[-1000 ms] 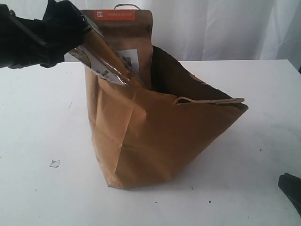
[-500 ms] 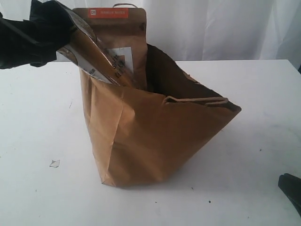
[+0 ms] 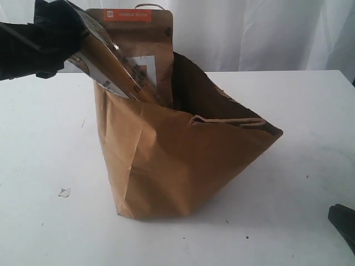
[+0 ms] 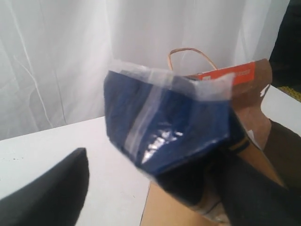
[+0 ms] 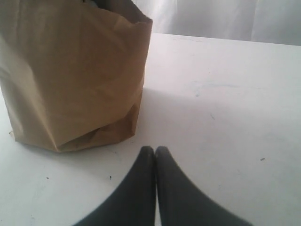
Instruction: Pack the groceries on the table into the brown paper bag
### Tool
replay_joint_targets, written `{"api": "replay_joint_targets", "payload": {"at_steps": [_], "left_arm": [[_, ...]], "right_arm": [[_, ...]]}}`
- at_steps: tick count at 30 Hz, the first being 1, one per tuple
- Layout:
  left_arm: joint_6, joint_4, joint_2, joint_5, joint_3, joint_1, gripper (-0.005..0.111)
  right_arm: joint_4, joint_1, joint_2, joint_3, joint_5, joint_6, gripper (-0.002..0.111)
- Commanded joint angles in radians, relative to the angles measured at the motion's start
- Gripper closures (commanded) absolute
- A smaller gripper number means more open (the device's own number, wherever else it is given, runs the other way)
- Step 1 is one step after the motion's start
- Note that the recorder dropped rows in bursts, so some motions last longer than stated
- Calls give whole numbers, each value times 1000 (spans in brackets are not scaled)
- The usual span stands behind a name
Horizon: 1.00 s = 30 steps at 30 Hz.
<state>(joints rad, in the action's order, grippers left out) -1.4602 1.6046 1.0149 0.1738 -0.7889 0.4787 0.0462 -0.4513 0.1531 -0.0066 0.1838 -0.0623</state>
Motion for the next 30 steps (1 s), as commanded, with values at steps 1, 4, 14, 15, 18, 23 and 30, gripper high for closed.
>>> {"api": "replay_joint_targets", "payload": {"at_steps": [1,4,14,15,18,23,30], "left_arm": [[29,20,-6,17,12,-2,11],[29,24,-6,21,12,-2,1],[35,24,-15,-55,12,-2,1],[42,28,-17,-62,12,-2,1],[49,28,-26,-64,12,-2,1],[49,28,-48,-64,12,-2,1],[51,60,-50,-64,12,-2,1]], "right_arm": [[2,4,-5,7,-6,-3,108],[2,4,-5,7,-6,-3,108],[2,4,-5,7,-6,-3,108],[2,4,-5,7,-6,-3,108],[2,4,-5,7,-6,-3,108],[2,4,-5,7,-6,-3,108],[2,4,-5,7,-6,-3,108]]}}
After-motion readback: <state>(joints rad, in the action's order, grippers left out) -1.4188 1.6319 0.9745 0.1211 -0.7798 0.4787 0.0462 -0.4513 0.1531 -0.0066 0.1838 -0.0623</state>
